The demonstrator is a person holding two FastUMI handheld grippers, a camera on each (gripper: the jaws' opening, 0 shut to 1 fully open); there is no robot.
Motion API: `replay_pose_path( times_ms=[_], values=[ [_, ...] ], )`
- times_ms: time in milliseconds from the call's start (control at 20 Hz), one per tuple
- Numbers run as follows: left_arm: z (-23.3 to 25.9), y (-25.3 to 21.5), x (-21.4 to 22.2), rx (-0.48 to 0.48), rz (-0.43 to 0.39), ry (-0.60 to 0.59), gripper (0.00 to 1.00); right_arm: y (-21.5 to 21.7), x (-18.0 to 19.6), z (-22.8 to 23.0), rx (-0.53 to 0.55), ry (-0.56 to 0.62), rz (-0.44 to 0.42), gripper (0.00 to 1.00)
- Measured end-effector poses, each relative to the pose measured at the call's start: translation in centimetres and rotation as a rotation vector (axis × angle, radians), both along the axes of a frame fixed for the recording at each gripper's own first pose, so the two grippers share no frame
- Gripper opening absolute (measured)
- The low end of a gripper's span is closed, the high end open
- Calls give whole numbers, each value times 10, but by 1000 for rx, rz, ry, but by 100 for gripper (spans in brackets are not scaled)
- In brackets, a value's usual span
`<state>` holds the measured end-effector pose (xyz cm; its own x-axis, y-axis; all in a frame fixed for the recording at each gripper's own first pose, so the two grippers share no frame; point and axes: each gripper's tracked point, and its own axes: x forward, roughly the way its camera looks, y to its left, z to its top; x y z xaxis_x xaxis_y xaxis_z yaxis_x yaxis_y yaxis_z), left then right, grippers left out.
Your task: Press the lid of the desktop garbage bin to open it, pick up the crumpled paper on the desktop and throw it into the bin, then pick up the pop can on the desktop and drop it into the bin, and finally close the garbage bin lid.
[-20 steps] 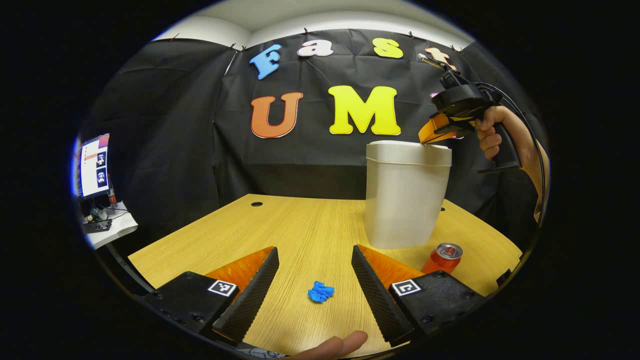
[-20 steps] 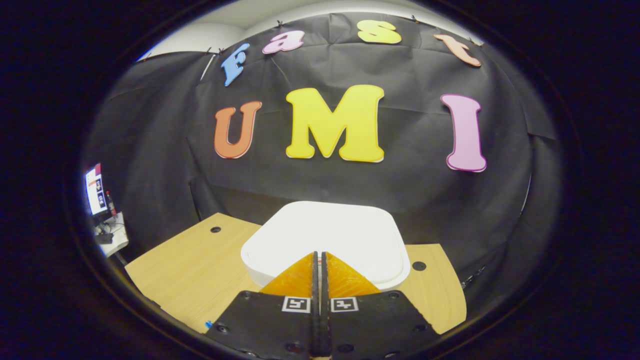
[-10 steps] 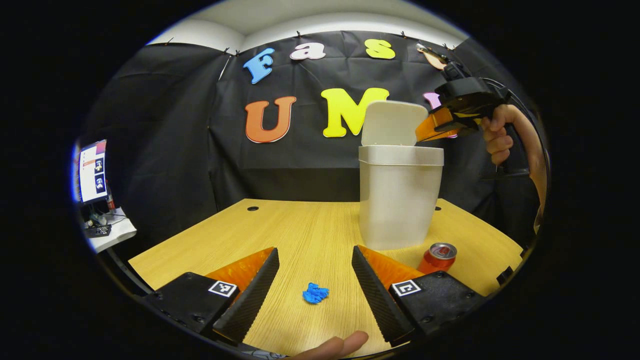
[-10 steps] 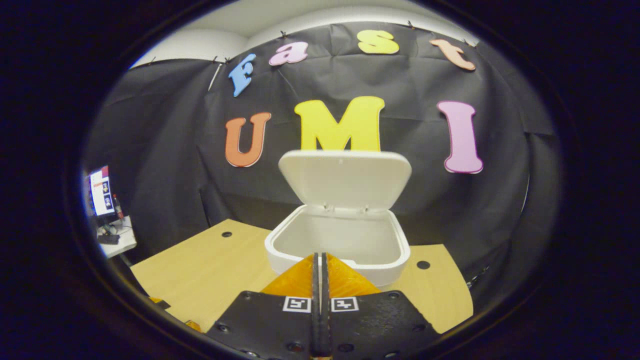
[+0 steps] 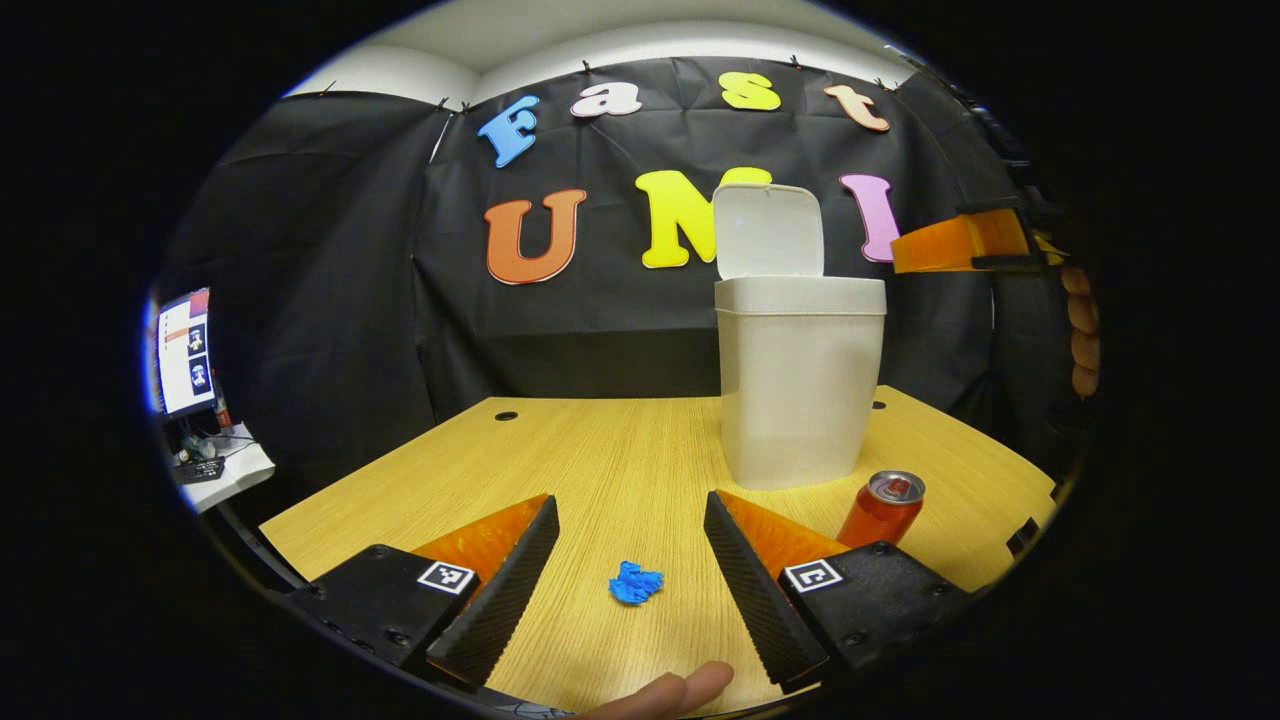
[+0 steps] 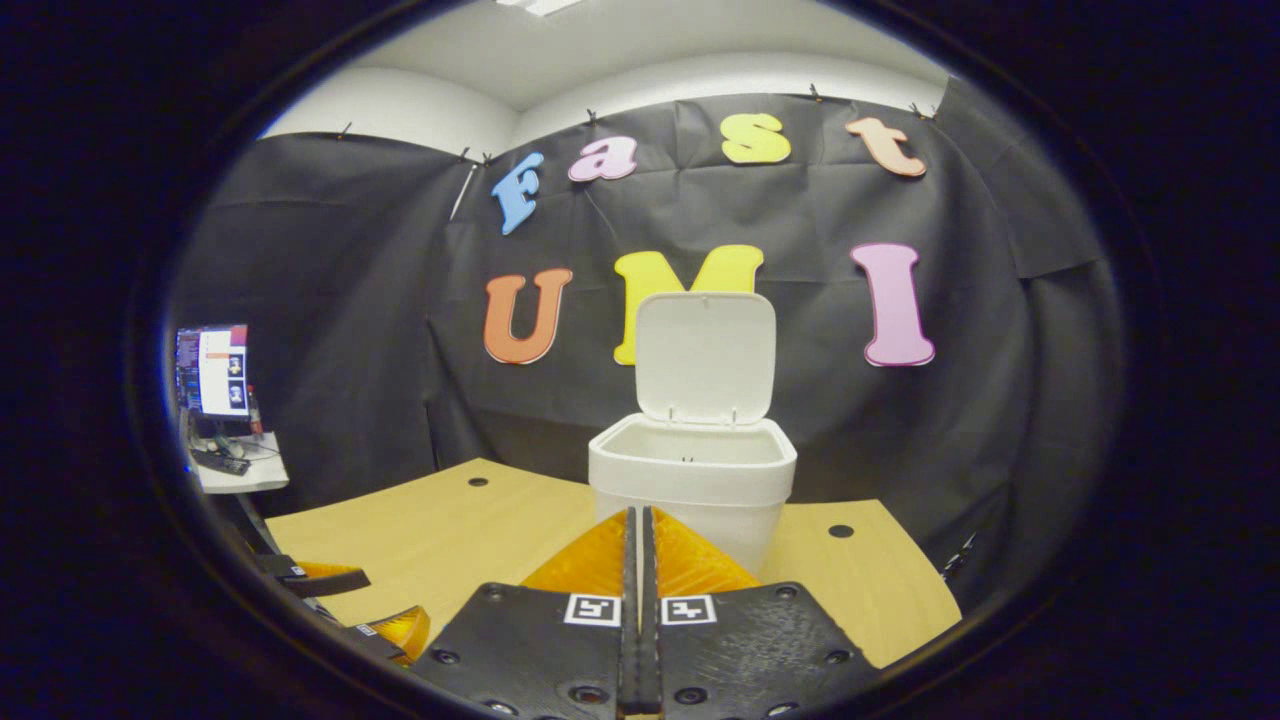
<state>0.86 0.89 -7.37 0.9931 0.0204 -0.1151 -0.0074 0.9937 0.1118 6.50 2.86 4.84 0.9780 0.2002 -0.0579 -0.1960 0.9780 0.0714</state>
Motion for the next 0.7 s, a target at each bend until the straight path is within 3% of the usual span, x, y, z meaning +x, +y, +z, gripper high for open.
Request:
replay_pose_path(
  times_ms=[300, 500, 600, 700],
  values=[
    [-14, 6, 2, -9, -7, 15, 96, -6, -34, -36, -17, 3, -20, 0],
    [-29, 9, 4, -27, -18, 48, 96, -10, -60, -59, 14, 10, -2, 48],
    [-38, 11, 5, -35, -24, 64, 96, -14, -68, -67, 8, -5, -9, 65],
    [-48, 14, 5, -45, -21, 89, 96, -18, -77, -79, -8, -8, -14, 74]
  ],
)
